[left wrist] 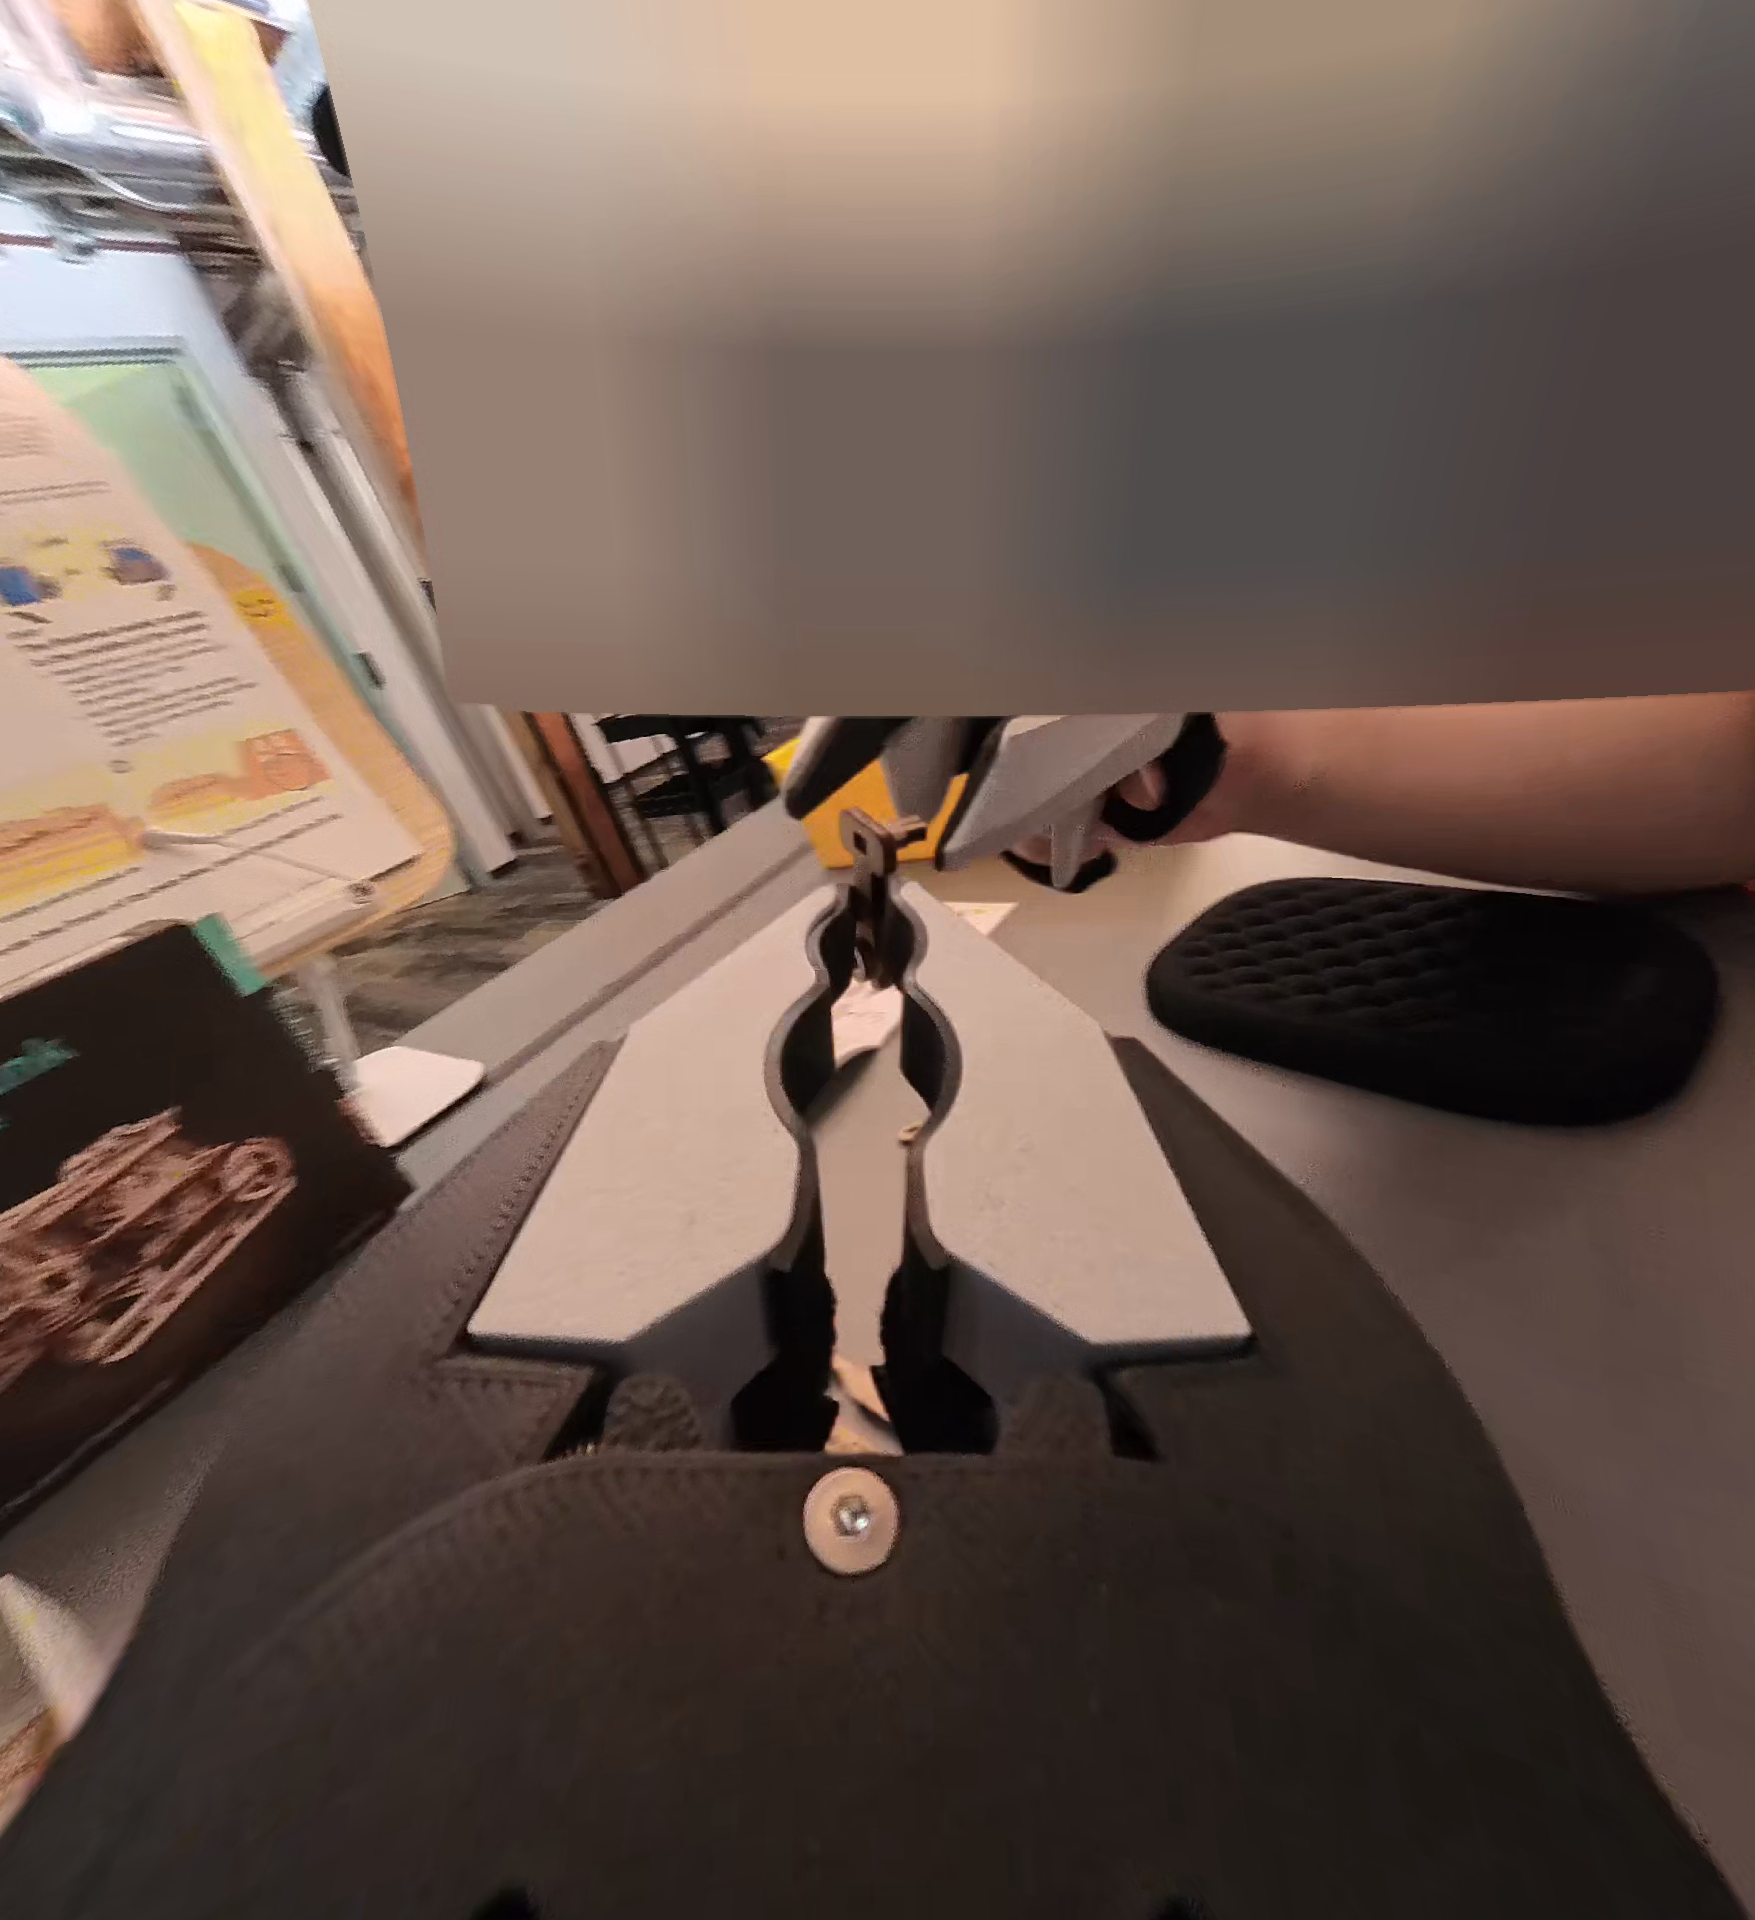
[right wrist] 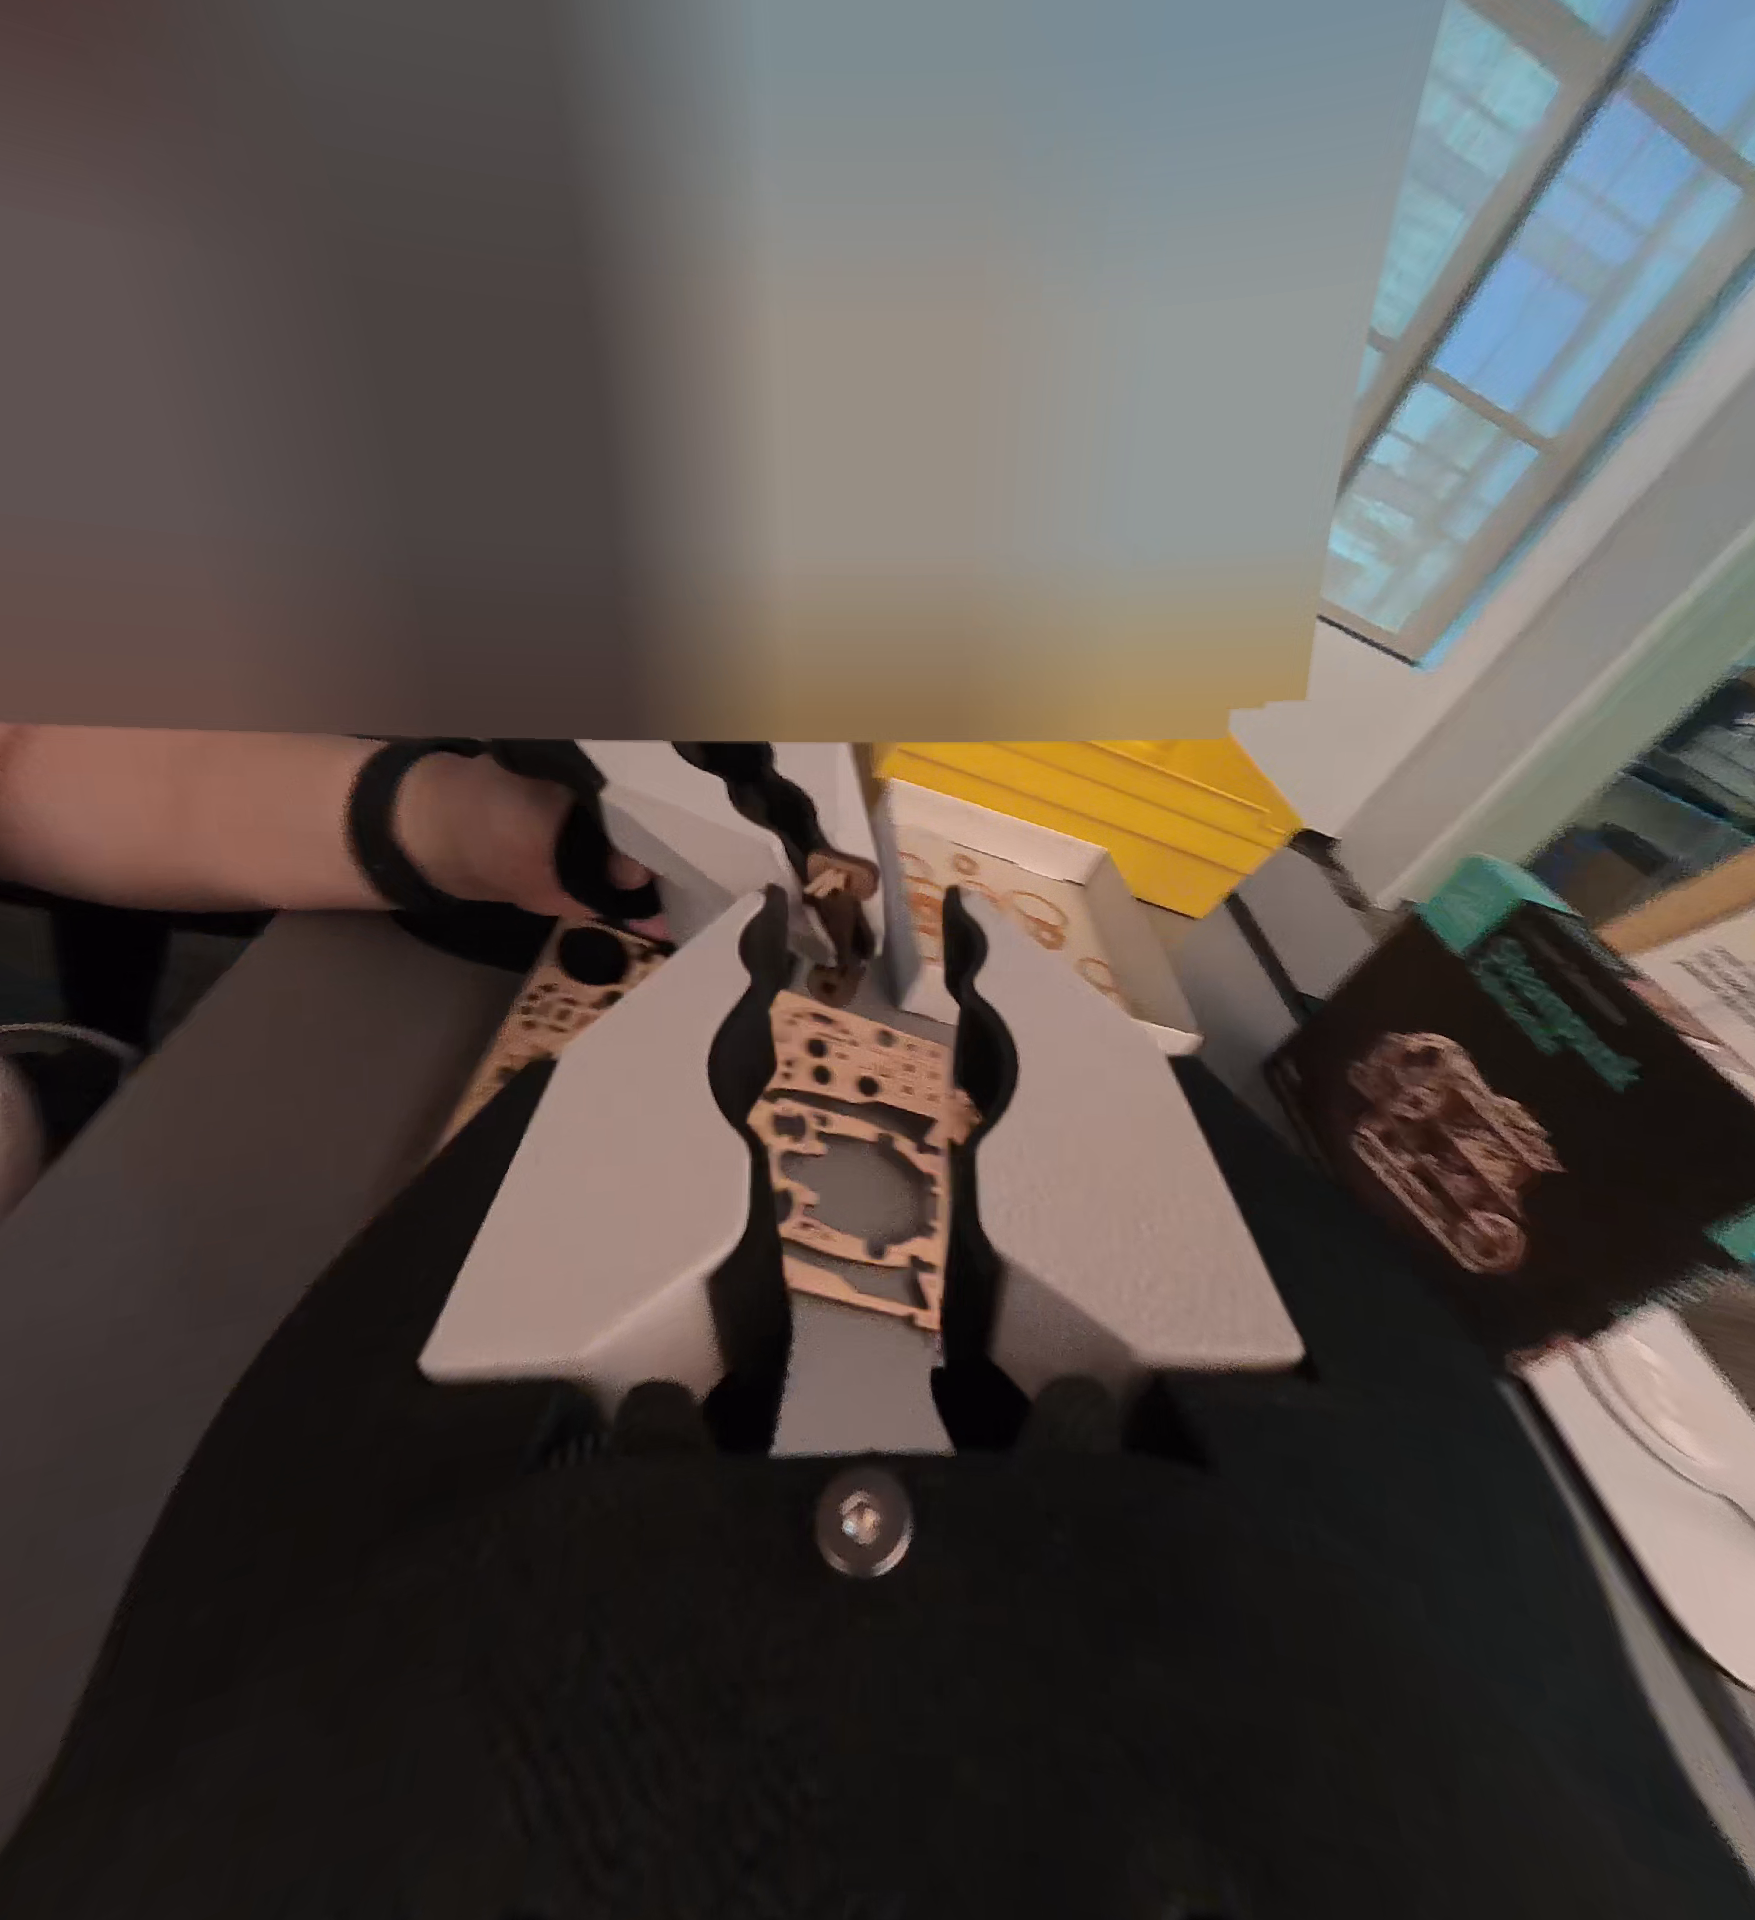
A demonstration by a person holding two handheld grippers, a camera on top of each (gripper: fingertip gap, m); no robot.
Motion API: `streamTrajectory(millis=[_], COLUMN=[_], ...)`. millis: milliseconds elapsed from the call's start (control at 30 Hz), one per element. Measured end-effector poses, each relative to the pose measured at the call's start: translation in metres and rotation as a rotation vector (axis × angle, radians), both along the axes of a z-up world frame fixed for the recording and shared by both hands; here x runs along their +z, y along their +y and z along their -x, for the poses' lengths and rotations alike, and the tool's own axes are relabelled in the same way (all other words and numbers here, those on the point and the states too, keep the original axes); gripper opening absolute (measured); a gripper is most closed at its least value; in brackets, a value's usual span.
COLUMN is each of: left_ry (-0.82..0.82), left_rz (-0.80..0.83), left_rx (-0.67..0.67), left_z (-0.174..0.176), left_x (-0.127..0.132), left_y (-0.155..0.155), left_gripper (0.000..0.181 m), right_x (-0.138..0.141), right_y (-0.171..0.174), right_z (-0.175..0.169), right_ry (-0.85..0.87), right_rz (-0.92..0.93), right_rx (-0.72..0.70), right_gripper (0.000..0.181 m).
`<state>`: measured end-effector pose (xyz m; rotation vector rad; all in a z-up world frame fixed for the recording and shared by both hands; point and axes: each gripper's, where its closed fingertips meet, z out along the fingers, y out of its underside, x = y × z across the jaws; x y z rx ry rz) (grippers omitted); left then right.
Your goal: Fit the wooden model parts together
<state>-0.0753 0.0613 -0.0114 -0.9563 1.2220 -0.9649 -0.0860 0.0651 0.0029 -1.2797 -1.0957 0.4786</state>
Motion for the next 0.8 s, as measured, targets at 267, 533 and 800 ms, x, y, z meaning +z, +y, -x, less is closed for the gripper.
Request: streamTrajectory(millis=[267, 533, 800], left_ry=[0.064, 0.087, 0.120], left_rz=[0.049, 0.032, 0.031], left_rx=[-0.285, -0.266, -0.272], left_z=[-0.005, -0.007, -0.008], left_x=[-0.011, -0.016, -0.021], left_y=[-0.034, -0.032, -0.032], left_gripper=[0.002, 0.002, 0.002], right_x=[-0.010, -0.020, -0.025], right_y=[-0.028, -0.027, -0.029], right_z=[0.005, 0.005, 0.004], right_ry=[0.022, -0.126, -0.164], right_rz=[0.205, 0.143, 0.167], right_rx=[0.248, 0.141, 0.139], right_gripper=[0.031, 0.016, 0.012])
